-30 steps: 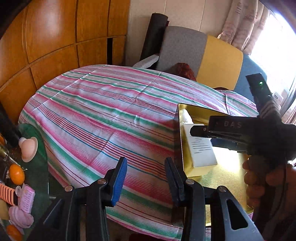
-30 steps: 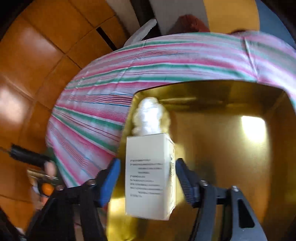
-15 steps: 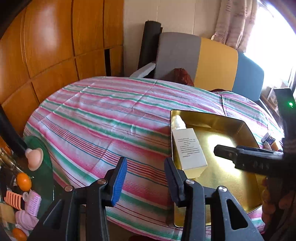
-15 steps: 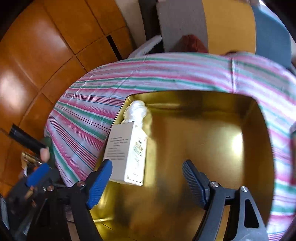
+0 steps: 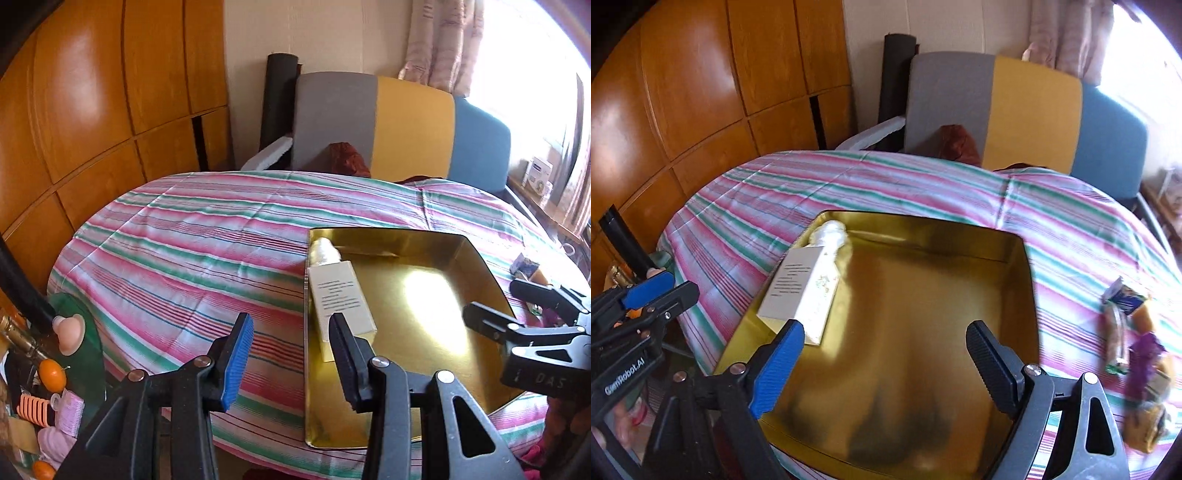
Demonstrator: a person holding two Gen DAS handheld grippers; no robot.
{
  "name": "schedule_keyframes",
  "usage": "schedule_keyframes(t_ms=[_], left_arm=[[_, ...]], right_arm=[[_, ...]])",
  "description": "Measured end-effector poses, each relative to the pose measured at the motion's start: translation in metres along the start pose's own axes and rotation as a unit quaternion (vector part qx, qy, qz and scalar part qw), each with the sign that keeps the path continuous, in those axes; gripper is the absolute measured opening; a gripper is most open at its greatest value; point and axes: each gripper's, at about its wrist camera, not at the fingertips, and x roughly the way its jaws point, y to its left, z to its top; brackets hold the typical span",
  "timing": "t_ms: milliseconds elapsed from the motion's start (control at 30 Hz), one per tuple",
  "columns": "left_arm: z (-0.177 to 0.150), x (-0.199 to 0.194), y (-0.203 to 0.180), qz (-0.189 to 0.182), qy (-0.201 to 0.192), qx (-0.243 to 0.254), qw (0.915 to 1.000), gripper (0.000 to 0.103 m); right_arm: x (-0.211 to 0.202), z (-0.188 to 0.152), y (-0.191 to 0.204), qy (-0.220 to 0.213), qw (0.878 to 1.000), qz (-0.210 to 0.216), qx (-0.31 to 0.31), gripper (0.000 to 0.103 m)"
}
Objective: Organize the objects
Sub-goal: 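Move both grippers from the tray back toward the remaining items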
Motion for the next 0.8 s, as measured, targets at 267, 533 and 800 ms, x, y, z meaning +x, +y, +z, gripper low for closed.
schedule_keyframes(t_ms=[267,533,800], left_arm=[[0.001,0.001,-0.032,-0.025,0.008,0.030,0.9992,0.043],[0.005,0.002,-0.064,-0.052,0.012,0.060,0.9968,0.043],[0.010,0.006,-0.100,-0.084,0.017,0.089,0.9923,0.043]], right_arm=[[-0.024,-0.015,-0.042,-0.015,0.999,-0.043,0.021,0.094],[-0.048,-0.029,-0.105,-0.028,0.993,-0.090,0.065,0.096],[-0.082,-0.044,-0.187,-0.043,0.978,-0.161,0.125,0.101]])
